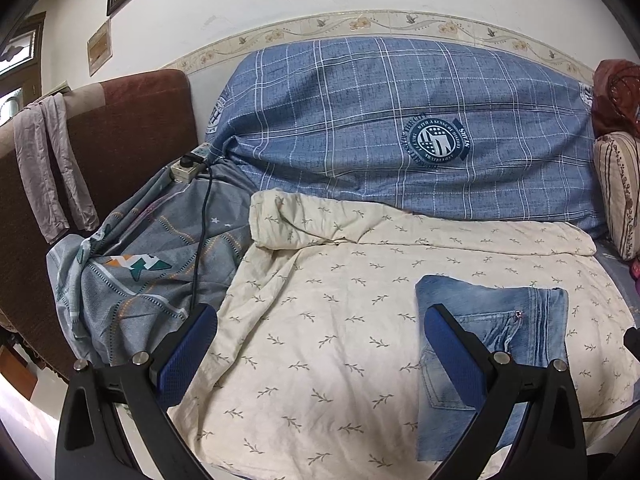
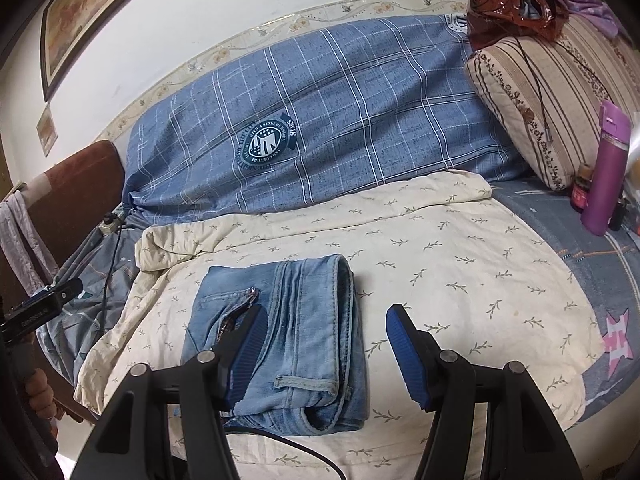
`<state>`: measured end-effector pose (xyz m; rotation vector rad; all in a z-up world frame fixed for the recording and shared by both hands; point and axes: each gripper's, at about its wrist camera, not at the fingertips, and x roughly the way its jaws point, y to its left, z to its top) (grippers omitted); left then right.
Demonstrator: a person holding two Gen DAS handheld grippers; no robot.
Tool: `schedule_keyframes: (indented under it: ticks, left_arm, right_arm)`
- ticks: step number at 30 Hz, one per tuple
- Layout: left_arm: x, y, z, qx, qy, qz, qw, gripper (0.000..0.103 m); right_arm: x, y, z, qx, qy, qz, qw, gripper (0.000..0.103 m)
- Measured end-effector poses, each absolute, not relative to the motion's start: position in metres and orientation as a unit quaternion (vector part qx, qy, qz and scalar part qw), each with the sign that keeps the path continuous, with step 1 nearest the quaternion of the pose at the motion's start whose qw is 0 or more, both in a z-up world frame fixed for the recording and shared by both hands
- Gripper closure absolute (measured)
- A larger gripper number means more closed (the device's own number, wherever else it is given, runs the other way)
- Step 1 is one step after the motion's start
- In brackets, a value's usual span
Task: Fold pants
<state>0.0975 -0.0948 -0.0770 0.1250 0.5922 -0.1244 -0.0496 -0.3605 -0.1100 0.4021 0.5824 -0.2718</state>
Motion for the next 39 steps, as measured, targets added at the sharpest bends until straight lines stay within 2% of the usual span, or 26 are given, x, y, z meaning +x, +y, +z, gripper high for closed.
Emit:
schedule_keyframes:
  ticks: [39]
  left_arm:
    - [0.104,-0.101,-0.084,0.055,0.303,-0.081,0.948,0.000]
  right_arm:
    - [-0.042,-0.350,-0.107,0.186,0.294,-0.119,0.930,0.038]
